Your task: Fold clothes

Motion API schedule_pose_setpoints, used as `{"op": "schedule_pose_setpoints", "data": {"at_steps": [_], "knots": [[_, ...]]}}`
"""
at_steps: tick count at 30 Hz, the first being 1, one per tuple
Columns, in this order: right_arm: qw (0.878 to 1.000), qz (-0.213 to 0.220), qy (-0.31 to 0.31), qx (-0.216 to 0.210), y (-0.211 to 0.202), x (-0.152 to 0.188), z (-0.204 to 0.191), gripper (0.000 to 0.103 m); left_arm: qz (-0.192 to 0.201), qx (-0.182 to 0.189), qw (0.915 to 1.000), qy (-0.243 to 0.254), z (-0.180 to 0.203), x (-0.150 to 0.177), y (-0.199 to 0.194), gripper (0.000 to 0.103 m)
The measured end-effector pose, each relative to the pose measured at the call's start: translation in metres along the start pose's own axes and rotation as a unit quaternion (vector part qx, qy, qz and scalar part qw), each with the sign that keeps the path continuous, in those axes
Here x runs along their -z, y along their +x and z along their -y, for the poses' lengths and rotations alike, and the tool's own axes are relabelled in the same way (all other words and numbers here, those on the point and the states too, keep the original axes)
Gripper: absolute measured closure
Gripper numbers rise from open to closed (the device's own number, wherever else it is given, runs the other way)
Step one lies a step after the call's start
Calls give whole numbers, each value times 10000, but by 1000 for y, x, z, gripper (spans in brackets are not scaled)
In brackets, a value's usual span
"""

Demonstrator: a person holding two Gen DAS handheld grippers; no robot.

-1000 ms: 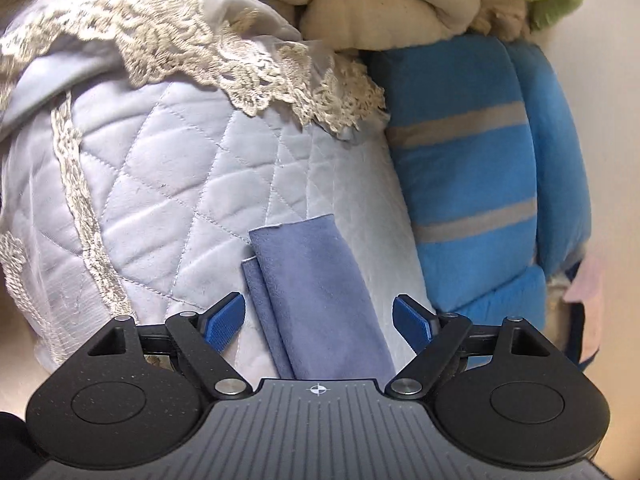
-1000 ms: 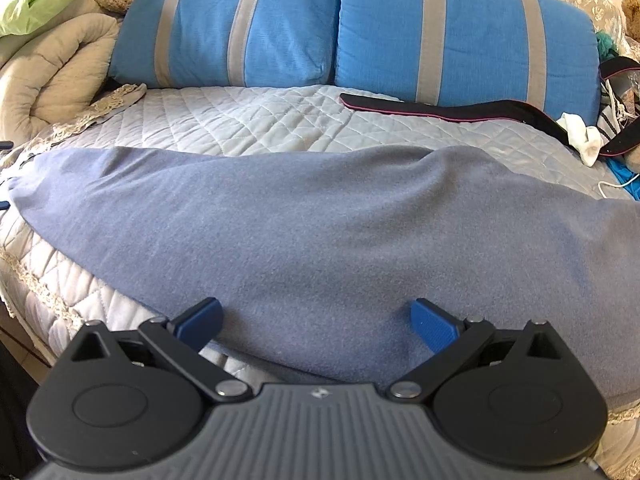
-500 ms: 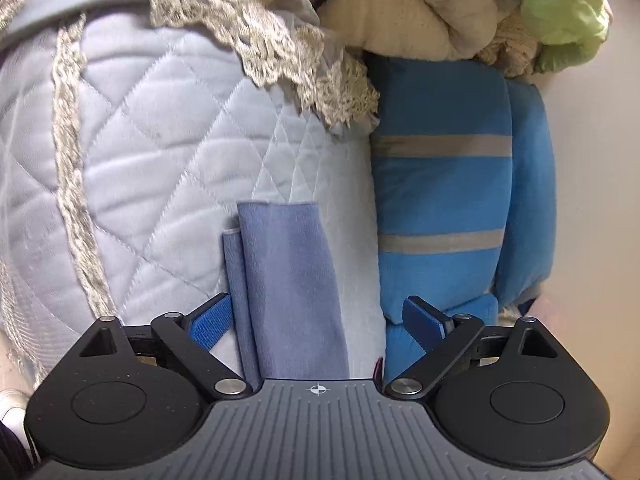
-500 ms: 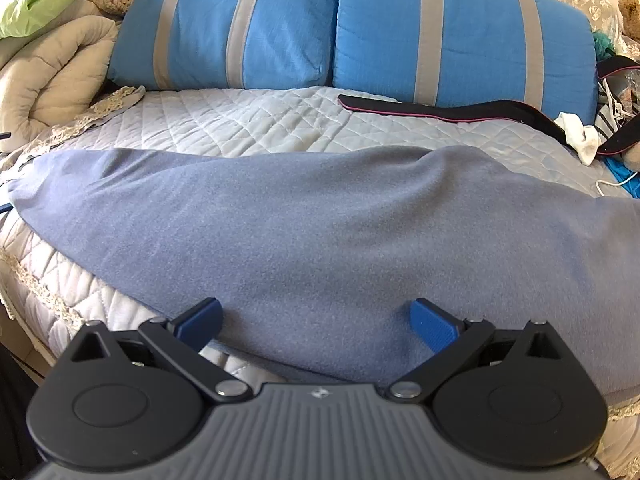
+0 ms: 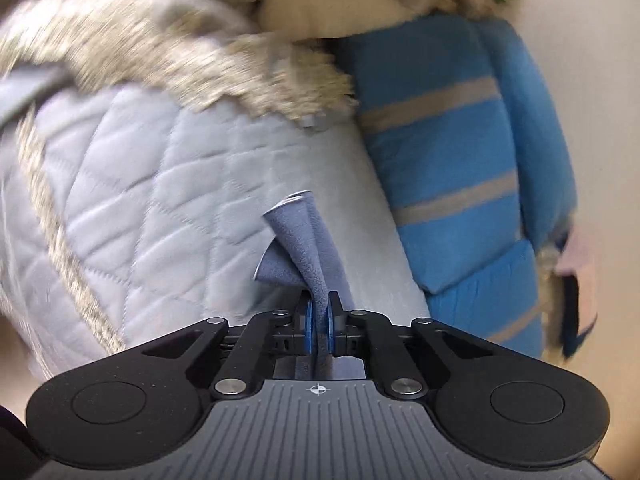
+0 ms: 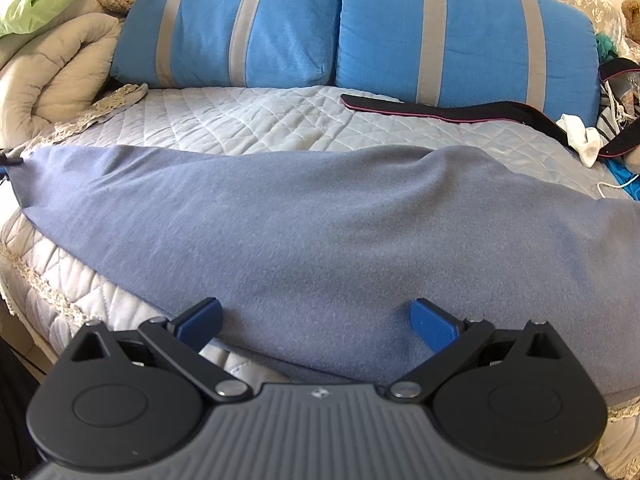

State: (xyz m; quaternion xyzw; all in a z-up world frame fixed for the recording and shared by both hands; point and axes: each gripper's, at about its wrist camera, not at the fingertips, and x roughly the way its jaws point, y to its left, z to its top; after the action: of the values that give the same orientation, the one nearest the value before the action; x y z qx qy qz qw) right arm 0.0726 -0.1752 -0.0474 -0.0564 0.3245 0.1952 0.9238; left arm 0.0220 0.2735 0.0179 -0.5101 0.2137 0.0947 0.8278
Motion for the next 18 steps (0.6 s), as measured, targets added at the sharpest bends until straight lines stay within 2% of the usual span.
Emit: {"op": "schedule_pose_setpoints", "data": {"at_steps": [4,6,9,12,18], "knots": [[9998,112,83,128,-6,-4,-6,0,6,204,9940,1072,43,2,-20,98],[9991,394,121,94,-14,-6,-16,0,42,374,9851,1678,70,6,-30,98],[9969,773,78,89,-23,-9,-35,0,76,649,9657,2512,110,14,-43,98],[9945,1050,-28,35,-21,-15,-59,0,79,903,9503,2977,145,25,-57,98],[9937,1106,-31,171,1,-28,-90,0,-15,1452,9291,3402,197,46,-72,98]]}}
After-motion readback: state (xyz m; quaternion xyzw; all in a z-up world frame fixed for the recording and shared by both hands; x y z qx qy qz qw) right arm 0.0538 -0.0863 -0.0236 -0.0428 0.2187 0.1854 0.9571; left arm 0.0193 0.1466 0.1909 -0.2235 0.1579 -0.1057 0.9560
